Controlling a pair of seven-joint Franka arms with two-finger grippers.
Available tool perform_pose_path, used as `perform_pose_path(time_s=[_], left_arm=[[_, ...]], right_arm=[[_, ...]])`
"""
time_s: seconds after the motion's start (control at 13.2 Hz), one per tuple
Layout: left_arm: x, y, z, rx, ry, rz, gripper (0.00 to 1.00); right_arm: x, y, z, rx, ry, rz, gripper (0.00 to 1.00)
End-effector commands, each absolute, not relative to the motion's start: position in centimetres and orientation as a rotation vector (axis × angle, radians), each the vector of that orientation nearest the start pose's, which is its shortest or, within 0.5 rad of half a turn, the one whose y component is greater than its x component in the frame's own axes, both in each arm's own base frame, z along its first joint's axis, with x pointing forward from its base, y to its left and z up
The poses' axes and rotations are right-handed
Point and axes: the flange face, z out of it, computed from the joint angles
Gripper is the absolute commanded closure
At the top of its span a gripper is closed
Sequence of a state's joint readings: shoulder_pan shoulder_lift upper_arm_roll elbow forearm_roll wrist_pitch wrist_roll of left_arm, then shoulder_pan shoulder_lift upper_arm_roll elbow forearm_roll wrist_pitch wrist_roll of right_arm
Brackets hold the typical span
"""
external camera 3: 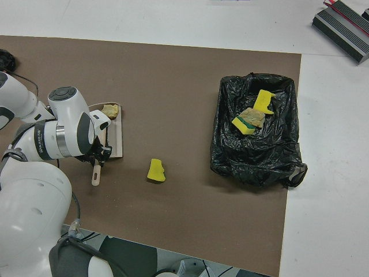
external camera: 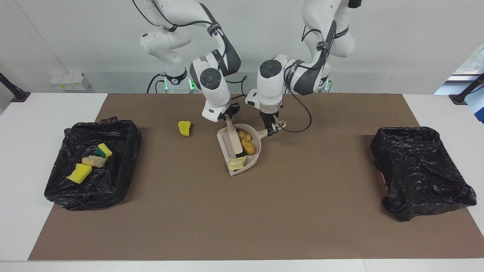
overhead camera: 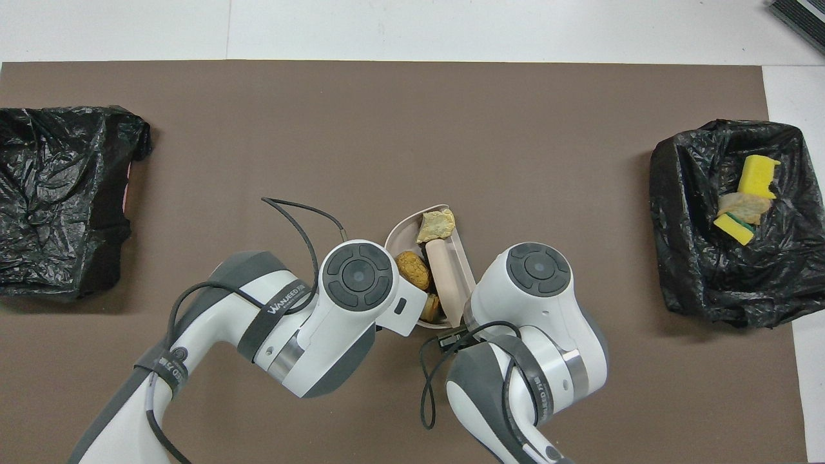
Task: Sweep and dump trash in bin
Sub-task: 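Brush the pieces into the dustpan held by the left gripper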
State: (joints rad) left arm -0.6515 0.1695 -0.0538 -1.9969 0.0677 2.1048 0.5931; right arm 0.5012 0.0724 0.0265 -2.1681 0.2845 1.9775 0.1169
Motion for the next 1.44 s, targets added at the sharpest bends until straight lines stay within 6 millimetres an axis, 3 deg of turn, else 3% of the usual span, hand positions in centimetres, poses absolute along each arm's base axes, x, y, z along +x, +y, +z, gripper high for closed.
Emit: perform_pose_path(time_s=[0.0,0.15,0.3,0.53,0.6,0.83,0.98,1.21,1.36], left_arm=[[43.9,-36.6,37.1,-2.354,1.977,0.072,1.0],[44.0,-36.5,37.1,-2.326,2.012,0.062,1.0],[44.1,-36.7,37.1,-2.261,2.079,0.049,1.0],[43.2,-37.1,37.1,-2.205,2.103,0.057,1.0],[42.0,-37.9,37.0,-2.174,2.129,0.064,1.0],[38.7,-38.6,36.8,-2.101,2.177,0.077,1.0],[37.7,-38.6,36.7,-2.091,2.184,0.085,1.0],[37.2,-39.0,36.5,-2.101,2.173,0.077,1.0],[37.1,-38.9,36.3,-2.104,2.171,0.087,1.0]], right_arm=[[45.2,24.5,38.1,-2.889,-0.353,0.511,1.0],[45.6,20.9,40.5,-2.907,-0.29,0.514,1.0],[45.5,18.2,41.7,-2.942,-0.254,0.554,1.0],[45.0,13.4,41.4,-2.986,-0.055,0.66,1.0],[44.5,12.2,41.1,-2.997,0.039,0.698,1.0],[41.7,9.3,39.9,-3.052,0.196,0.742,1.0],[40.0,7.4,39.3,-3.044,0.289,0.765,1.0],[34.4,6.5,37.1,-3.06,0.356,0.704,1.0],[31.9,6.0,36.4,-3.064,0.363,0.681,1.0]])
